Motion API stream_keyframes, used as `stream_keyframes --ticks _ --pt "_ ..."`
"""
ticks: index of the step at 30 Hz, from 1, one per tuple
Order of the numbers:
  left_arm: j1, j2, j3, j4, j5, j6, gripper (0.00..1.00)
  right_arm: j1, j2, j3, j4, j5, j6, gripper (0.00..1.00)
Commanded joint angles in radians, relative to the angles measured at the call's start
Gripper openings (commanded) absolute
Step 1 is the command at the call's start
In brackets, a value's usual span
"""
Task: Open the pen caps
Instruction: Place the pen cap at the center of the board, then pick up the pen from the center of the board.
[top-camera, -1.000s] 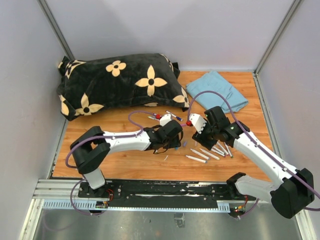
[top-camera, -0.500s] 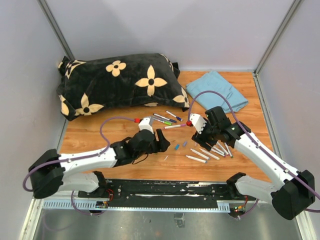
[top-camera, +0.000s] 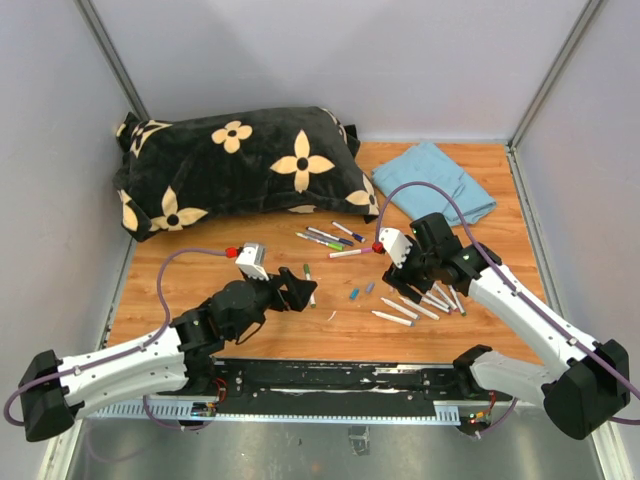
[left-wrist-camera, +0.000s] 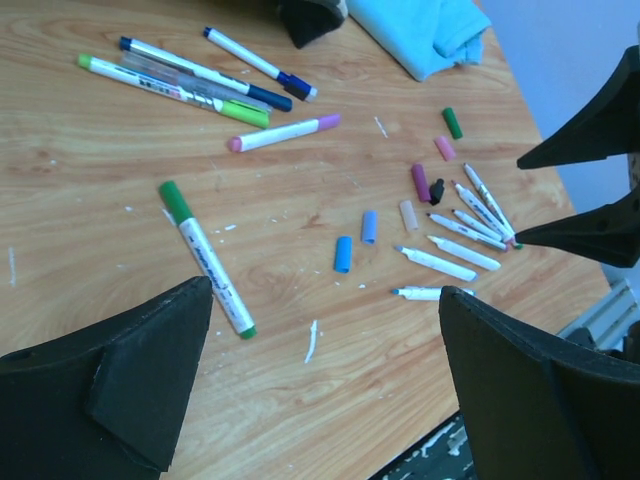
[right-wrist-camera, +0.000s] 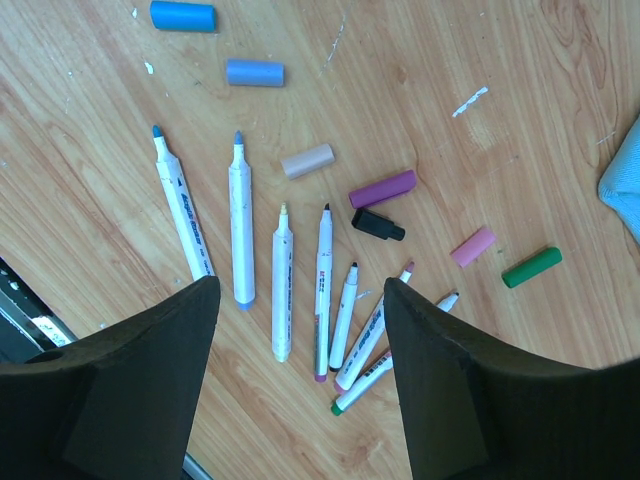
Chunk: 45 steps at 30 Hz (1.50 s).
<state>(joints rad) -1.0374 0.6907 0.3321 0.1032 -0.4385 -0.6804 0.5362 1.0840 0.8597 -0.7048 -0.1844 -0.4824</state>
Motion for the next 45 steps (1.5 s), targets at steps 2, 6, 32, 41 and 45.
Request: stream_keyframes --ticks 2,6,32,41,45 --pt "-0.006 -0.014 0.007 -0.068 -0.066 0.049 0.99 -0.013 0.003 -0.003 -0.006 -0.020 -0.017 0.69" --pt "-0.005 0.025 0.023 -0.095 -0.079 0.053 0.99 -0.013 0.003 -0.004 -0.007 -0.021 -0.018 0.70" --pt "-0.003 0.281 0.109 -0.144 -0.091 0.056 0.99 -0.012 0.007 -0.006 -0.010 -0.030 -0.026 0.71" --pt "0.001 0.323 0.127 -0.156 -0.083 0.052 0.99 -0.012 0.007 -0.007 -0.011 -0.033 -0.027 0.71" --pt "0.001 0.334 0.134 -0.161 -0.082 0.051 0.99 -0.012 0.006 -0.007 -0.010 -0.033 -0.027 0.71"
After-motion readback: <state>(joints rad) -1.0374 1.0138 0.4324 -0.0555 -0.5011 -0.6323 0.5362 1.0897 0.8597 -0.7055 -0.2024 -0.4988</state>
